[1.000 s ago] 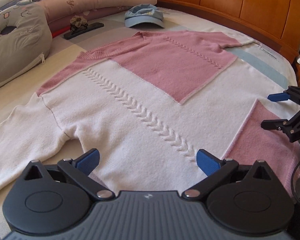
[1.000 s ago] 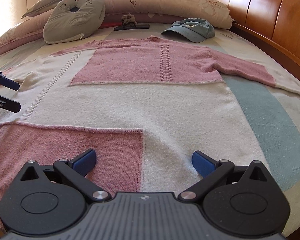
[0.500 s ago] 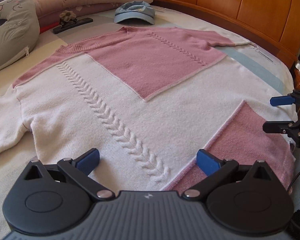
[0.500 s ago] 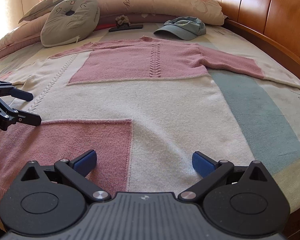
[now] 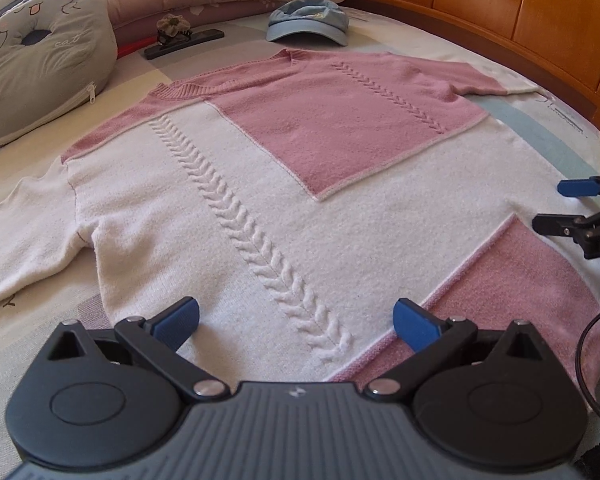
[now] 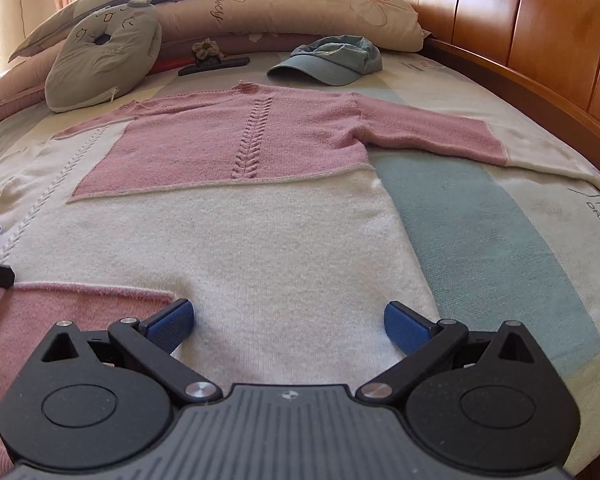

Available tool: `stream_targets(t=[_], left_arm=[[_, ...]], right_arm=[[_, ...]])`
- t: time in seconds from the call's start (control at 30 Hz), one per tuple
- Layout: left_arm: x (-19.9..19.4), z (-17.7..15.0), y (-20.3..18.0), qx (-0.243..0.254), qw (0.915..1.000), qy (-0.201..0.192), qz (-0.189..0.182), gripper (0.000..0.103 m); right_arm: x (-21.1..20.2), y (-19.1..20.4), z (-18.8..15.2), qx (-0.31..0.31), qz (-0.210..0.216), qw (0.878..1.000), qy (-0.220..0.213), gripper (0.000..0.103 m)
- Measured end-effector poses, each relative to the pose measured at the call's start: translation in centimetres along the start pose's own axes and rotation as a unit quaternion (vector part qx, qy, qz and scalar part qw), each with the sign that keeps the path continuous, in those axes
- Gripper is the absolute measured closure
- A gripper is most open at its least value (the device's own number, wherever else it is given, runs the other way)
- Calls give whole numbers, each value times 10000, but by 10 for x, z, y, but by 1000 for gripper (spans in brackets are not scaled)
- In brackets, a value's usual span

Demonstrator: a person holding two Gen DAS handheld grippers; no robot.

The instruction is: Fold clothes

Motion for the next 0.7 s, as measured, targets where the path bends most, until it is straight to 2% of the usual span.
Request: stream_targets(t=[0.17,0.3,0.53,0.63,0.7], left_arm=[[4,27,-9,28,9997,-209,-101,1],[13,41,-25,243,9995,-224,11,1],[16,59,-40,247,9991,-354,-60,1],[20,66,-43,227,9991,-348,-53,1],[25,69,-44,206,9992,-329,-32,1]], right_arm=[[-24,-12,-12,121,52,9999,-1,0],[-30,-21,3,403,97,9991,-27,0],[-24,-74,73,253,-107,9993,-242,0],[-10,-108,113,288,-165,9988,-355,0],[8,-128,137,509,-32,9982,-320,0]])
Point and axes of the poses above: each gripper's, at about its wrist camera, not at the fingertips, and x roughly the way its jaws point, y to its left, z to its top, the point moved 5 cm from there along x, roughly the way its jaws point, and after that the axes turned 6 degrees about x, right-handed, at the moved point
